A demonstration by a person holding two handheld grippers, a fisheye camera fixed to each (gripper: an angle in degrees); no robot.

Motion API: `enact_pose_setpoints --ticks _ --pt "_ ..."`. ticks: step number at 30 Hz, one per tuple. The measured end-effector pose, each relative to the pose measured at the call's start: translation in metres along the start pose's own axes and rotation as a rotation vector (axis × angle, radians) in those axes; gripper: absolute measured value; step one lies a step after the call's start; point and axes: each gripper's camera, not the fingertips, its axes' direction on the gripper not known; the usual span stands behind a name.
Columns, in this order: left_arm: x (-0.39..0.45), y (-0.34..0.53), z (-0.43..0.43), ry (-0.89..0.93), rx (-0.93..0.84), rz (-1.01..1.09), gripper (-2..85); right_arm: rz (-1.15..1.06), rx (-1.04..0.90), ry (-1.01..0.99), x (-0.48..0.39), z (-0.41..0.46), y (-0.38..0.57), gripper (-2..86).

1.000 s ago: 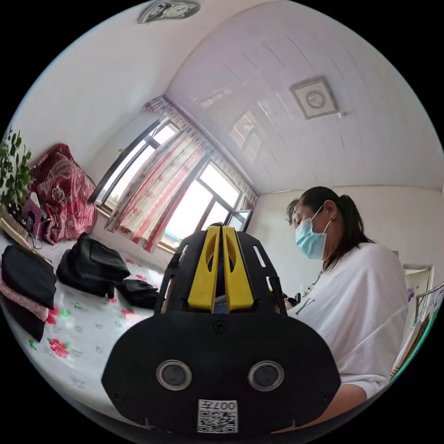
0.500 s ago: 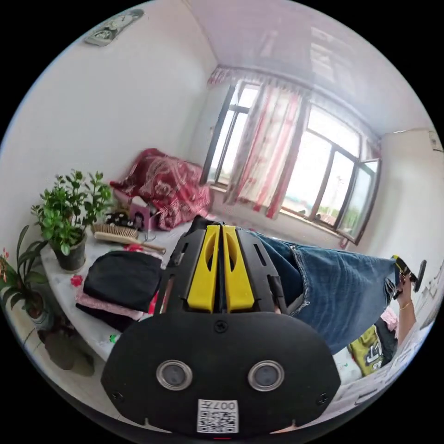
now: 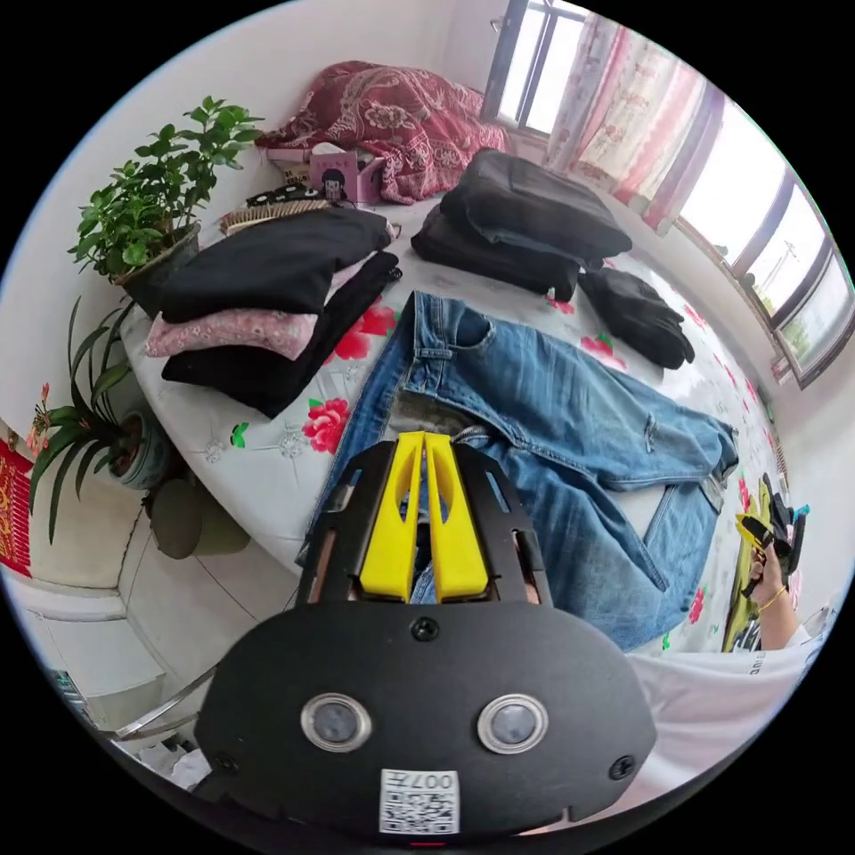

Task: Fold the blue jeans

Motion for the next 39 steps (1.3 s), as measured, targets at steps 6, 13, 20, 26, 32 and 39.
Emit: enact_pose_setpoints --ticks 6,13,20,26,32,39 --pt "0.011 -0.004 0.049 -0.023 -0.19 -0.018 -1.0 -0.033 -0.177 -0.037 -0.017 0.058 -0.051 5.3" --pt "0.02 -0.006 0.074 -0.037 -0.256 0.03 -1.0 0.0 0.015 -0.056 -0.001 -0.031 -0.031 1.0" --pt "0.038 -0.012 0.072 -0.002 -0.253 0.097 -1.0 0.162 0.593 0.033 0.005 -0.23 0.133 0.8" --pt "0.036 -0.013 0.064 0.048 -0.257 0.073 -0.9 0.42 0.282 0.059 0.09 -0.144 0.171 2.9" --pt "0.044 -0.002 0.017 0.021 -0.192 0.153 -0.9 0.554 0.244 0.085 0.122 -0.121 0.211 4.8" --pt "0.084 0.015 0.029 0.001 -0.264 0.239 -0.9 0.25 0.183 0.104 0.082 -0.093 0.157 3.3"
